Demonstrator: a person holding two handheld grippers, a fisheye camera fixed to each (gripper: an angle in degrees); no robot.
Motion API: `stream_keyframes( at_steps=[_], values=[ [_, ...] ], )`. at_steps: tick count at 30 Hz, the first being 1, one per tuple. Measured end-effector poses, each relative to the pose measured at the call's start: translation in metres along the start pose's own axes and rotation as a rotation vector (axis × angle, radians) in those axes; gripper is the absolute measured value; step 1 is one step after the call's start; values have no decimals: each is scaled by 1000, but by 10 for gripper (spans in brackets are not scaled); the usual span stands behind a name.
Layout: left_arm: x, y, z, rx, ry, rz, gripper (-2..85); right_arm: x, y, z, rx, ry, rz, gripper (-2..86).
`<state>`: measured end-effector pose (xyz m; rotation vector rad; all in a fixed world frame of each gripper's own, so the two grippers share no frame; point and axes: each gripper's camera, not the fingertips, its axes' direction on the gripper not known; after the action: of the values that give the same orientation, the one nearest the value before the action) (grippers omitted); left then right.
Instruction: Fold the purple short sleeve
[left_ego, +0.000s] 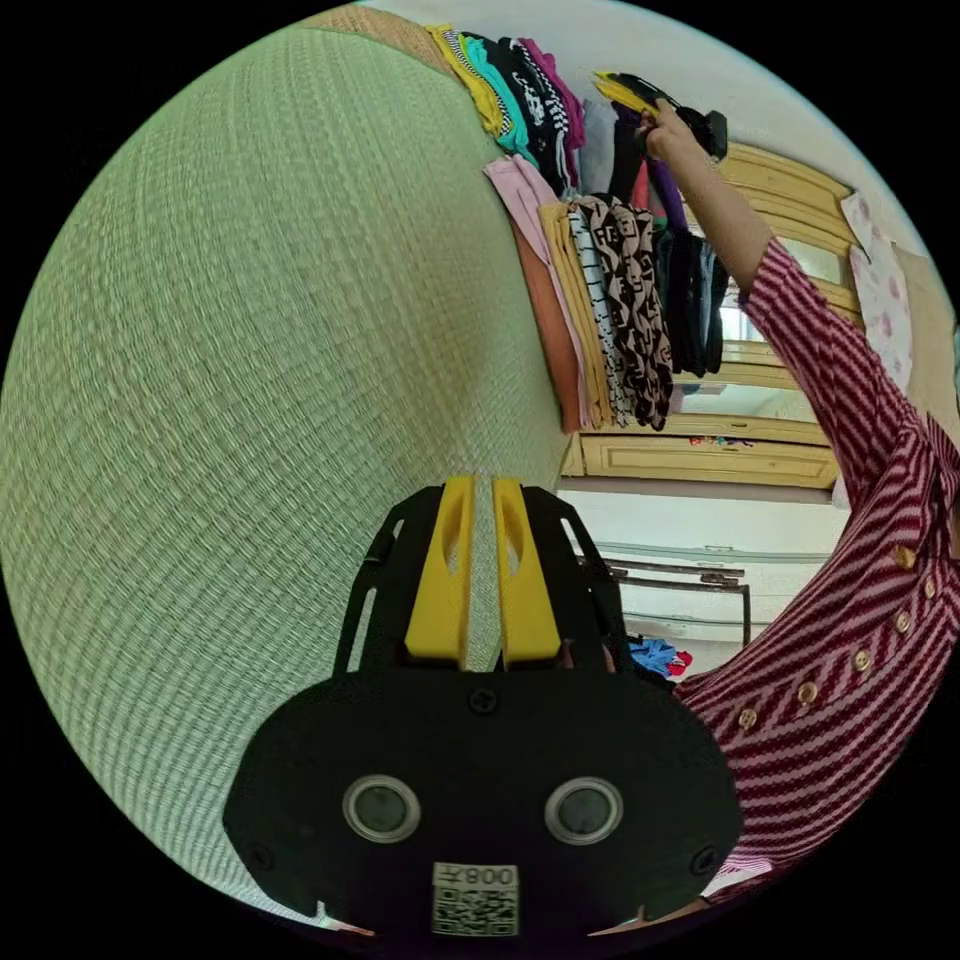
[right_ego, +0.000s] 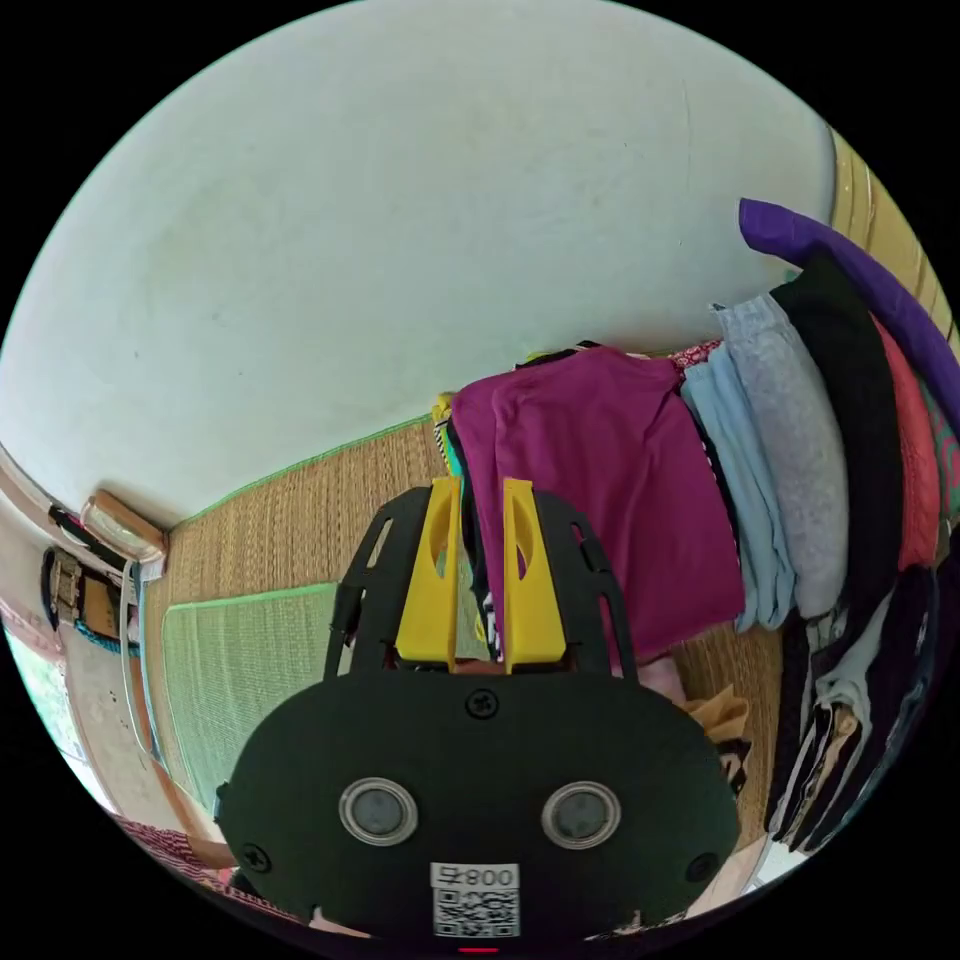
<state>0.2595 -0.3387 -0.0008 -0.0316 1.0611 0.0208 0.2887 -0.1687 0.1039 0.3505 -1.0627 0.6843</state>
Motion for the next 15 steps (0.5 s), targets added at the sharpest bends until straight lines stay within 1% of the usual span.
stream_keyframes(
  at_steps=[4, 8, 12, 15],
  values=[
    [7, -1, -9, -40, -36, -7, 24, 10, -41, 37, -30, 3, 13, 75],
    [12, 6, -17, -70, -23, -19, 12, 14, -67, 70, -55, 12, 5, 75],
    [15, 16, -26, -85, 9, -27, 4, 20, -78, 89, -63, 76, 14, 67],
    [18, 25, -33, -96, 20, -20, 3, 31, -80, 95, -57, 67, 29, 52]
  ],
)
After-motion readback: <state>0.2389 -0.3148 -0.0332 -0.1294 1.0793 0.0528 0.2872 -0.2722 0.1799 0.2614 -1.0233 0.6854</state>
